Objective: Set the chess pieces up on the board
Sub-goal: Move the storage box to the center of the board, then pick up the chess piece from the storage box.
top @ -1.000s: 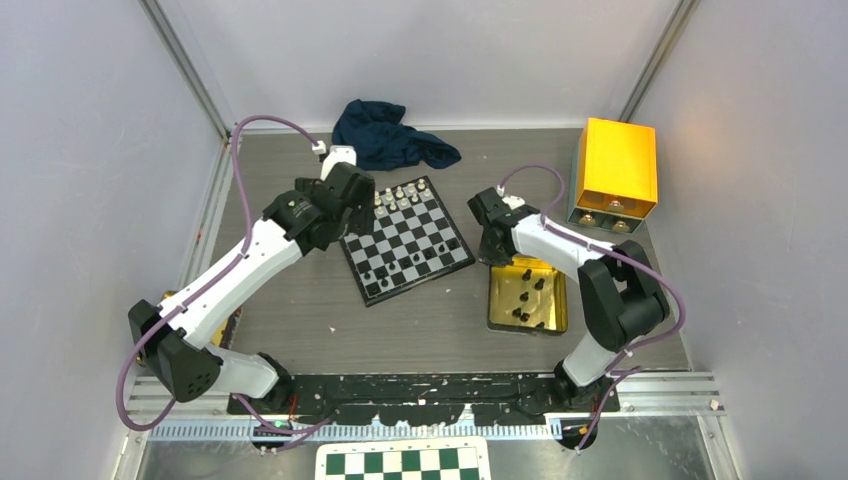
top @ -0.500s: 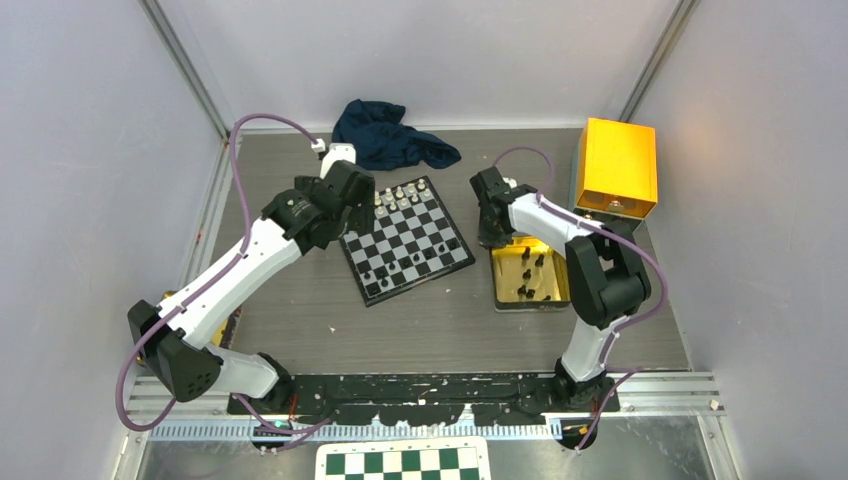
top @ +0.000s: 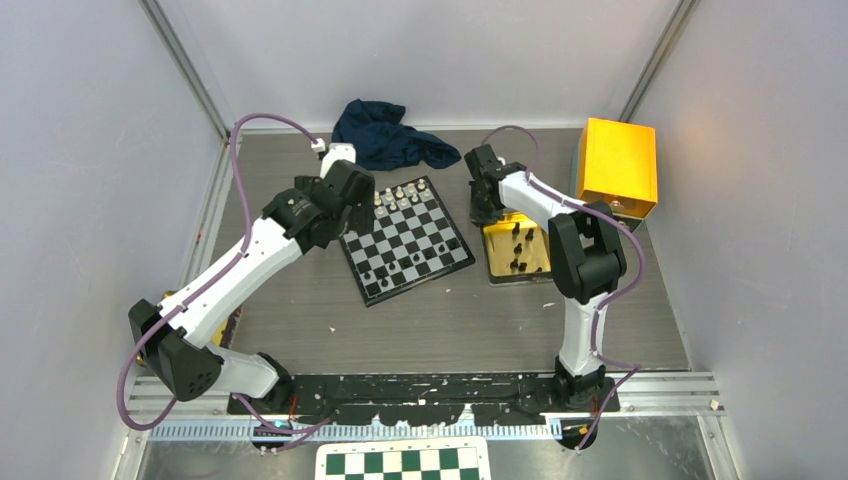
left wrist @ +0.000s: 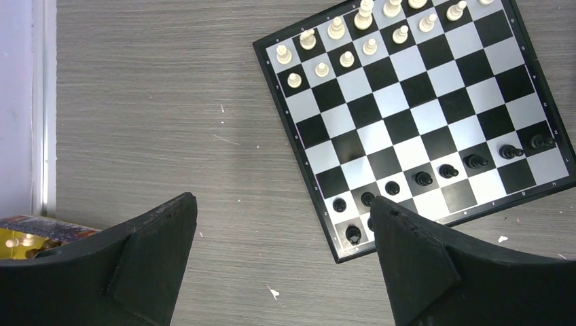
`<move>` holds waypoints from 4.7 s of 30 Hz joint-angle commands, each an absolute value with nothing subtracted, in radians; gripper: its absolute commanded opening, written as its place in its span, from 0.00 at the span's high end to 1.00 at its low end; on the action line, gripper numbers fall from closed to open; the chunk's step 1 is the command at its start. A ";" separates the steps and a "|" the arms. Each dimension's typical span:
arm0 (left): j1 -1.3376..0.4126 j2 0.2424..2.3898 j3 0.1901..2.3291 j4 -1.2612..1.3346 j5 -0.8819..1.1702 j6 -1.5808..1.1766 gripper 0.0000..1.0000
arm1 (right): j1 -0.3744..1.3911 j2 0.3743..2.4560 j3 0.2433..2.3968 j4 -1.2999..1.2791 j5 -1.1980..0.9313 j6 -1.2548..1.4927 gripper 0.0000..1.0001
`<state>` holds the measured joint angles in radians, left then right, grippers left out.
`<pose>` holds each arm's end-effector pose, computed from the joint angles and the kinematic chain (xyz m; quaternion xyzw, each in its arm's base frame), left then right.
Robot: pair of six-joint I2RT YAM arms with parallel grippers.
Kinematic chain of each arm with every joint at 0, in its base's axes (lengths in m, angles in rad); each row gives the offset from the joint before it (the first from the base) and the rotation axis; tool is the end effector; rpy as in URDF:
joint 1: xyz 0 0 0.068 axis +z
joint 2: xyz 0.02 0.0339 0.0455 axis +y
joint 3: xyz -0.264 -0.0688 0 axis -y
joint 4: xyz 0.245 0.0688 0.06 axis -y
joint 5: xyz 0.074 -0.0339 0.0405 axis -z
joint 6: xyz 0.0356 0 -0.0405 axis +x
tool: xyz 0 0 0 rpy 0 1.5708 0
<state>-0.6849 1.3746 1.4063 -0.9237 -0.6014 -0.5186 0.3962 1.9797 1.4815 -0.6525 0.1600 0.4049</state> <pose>0.2268 -0.1593 0.3597 -0.0235 0.9057 0.0502 0.4202 0.3835 0.1543 0.1917 0.0209 0.9748 0.0091 0.2219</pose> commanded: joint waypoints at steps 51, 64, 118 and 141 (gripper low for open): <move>-0.668 1.475 1.498 -0.808 -0.584 -0.520 0.00 | 0.402 1.369 1.315 -0.985 0.317 0.568 0.60; -0.667 1.499 1.490 -0.780 -0.547 -0.534 0.00 | 0.402 1.261 1.094 -0.989 0.209 0.648 0.62; -0.668 1.540 1.500 -0.788 -0.561 -0.518 0.00 | 0.181 1.509 0.955 -0.738 0.087 0.561 0.64; -0.668 1.569 1.517 -0.791 -0.557 -0.522 0.00 | 0.174 1.501 0.917 -0.733 0.085 0.560 0.81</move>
